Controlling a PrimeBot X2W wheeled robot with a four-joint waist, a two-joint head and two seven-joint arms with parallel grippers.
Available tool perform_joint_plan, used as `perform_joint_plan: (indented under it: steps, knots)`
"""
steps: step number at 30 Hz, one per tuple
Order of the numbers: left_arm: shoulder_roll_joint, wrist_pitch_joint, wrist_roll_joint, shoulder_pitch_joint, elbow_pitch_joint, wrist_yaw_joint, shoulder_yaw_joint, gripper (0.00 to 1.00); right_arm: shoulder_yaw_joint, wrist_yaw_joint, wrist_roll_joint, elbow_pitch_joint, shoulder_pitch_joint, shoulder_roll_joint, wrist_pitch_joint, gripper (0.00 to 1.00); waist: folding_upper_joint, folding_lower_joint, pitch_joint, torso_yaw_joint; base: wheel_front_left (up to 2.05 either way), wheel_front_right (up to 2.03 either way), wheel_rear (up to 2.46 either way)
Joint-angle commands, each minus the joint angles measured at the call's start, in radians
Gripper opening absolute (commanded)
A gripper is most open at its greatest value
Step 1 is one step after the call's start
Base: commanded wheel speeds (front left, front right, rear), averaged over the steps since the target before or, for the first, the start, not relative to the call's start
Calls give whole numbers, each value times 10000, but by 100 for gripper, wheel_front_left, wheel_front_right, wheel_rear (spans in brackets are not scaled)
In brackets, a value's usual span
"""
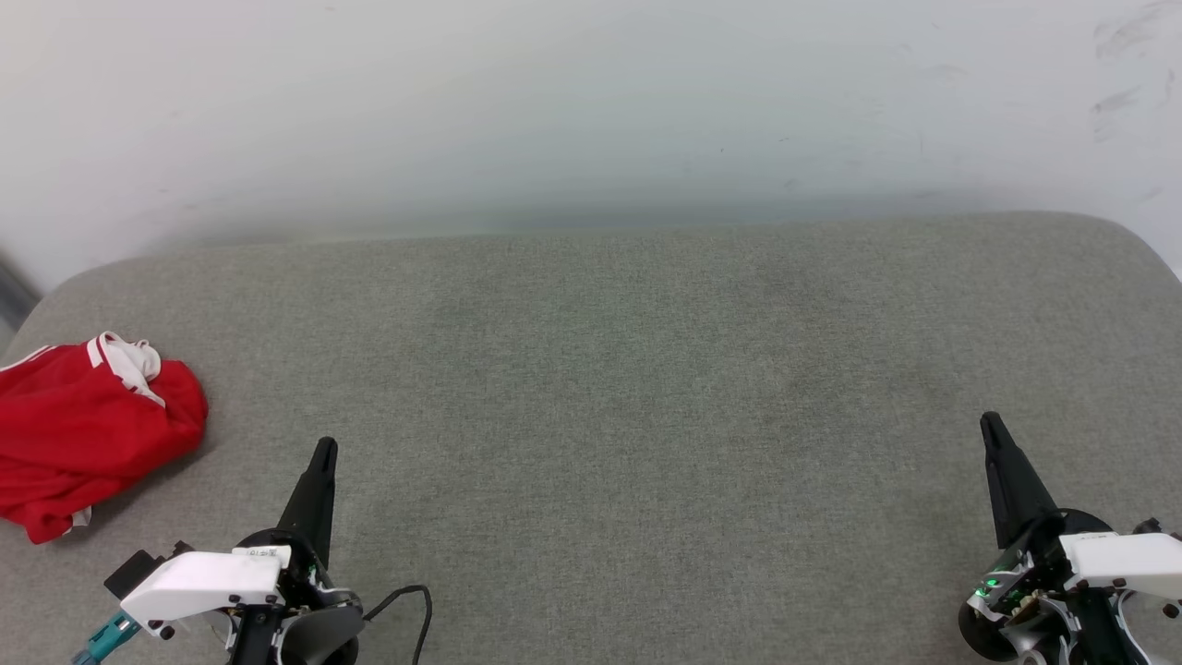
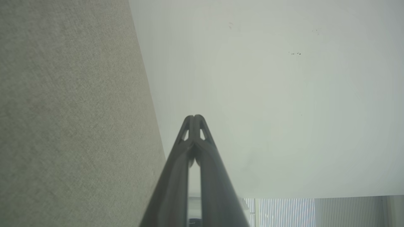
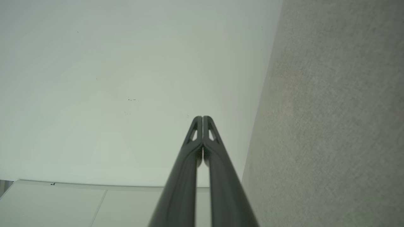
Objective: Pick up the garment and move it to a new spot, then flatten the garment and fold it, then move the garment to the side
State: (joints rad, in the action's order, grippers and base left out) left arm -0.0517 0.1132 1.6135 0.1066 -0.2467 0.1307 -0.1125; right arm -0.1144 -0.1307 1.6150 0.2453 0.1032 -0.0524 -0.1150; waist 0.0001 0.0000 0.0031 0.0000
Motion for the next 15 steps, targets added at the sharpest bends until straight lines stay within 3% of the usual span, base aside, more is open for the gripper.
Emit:
perform_joint_plan:
  steps: [1, 15]
  knots:
    - [16, 51, -30, 77, 3, 24, -49, 0, -10, 0, -59, 10, 126, 31, -20, 0, -1, 0, 0, 0, 0, 0, 0]
    - [16, 51, -29, 77, 3, 25, -50, 0, -9, 0, -60, 10, 127, 32, -20, 0, -1, 0, 0, 0, 0, 0, 0]
